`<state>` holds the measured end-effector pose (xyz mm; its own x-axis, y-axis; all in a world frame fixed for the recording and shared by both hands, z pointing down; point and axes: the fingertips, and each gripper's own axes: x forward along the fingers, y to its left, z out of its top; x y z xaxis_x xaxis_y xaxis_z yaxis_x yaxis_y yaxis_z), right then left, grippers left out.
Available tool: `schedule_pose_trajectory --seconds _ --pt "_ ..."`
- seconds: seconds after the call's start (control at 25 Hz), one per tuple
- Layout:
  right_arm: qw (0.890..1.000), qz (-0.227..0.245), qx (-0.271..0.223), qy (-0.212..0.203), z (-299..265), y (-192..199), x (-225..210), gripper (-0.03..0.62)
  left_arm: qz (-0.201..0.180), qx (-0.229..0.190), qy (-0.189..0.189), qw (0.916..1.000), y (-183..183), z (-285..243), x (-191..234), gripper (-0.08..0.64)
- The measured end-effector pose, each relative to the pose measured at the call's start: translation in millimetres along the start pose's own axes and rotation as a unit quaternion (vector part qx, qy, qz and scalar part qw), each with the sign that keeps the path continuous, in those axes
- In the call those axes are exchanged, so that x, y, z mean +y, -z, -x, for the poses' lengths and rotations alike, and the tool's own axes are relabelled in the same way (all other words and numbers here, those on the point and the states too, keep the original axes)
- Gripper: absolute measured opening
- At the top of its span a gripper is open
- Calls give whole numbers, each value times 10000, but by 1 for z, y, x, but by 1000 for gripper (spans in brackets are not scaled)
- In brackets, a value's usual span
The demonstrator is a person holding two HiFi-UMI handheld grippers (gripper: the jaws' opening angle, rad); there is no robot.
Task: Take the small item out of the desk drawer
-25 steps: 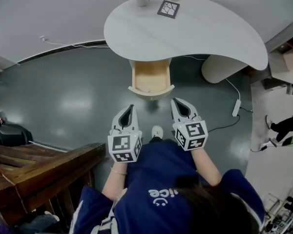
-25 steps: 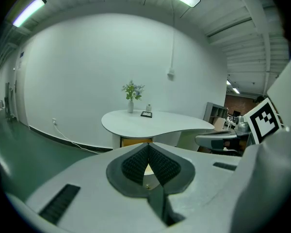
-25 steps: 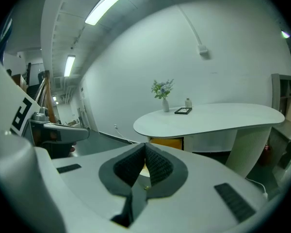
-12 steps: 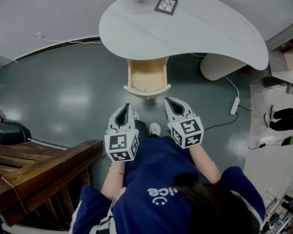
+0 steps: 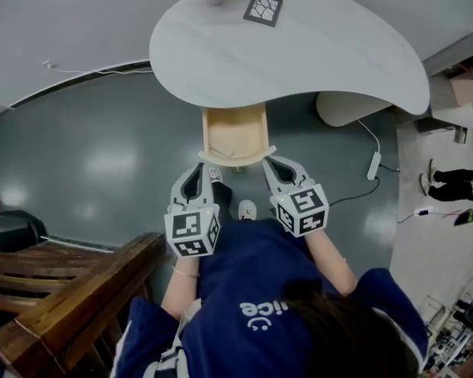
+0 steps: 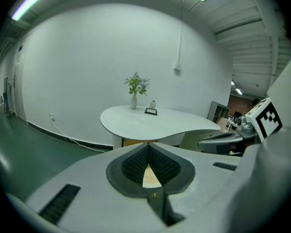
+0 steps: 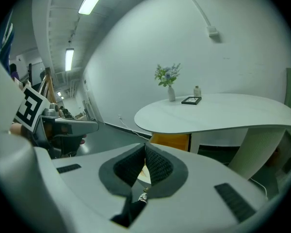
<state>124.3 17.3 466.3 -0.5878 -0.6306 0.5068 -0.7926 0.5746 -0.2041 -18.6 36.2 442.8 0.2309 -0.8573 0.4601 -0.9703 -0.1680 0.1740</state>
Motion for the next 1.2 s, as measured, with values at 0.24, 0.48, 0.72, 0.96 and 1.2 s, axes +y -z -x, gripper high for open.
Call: schedule_pose_trajectory --seconds 0.24,0.48,0.72,0.96,1.2 --pt "9995 31 323 -33 -43 -14 1 9 13 123 274 9995 -15 -38 28 3" --pt "9976 46 688 90 -81 -25 -7 9 -31 251 553 9981 -30 -76 58 3" --pt "9930 259 1146 64 -117 -28 -3 14 -64 384 766 9963 -39 -102 84 3" --pt "9869 387 1549 -215 -142 -19 5 21 -95 537 781 9954 -43 -112 97 3" --pt "9767 560 1956 -686 -155 -6 7 71 -45 610 584 9964 -44 -112 95 3"
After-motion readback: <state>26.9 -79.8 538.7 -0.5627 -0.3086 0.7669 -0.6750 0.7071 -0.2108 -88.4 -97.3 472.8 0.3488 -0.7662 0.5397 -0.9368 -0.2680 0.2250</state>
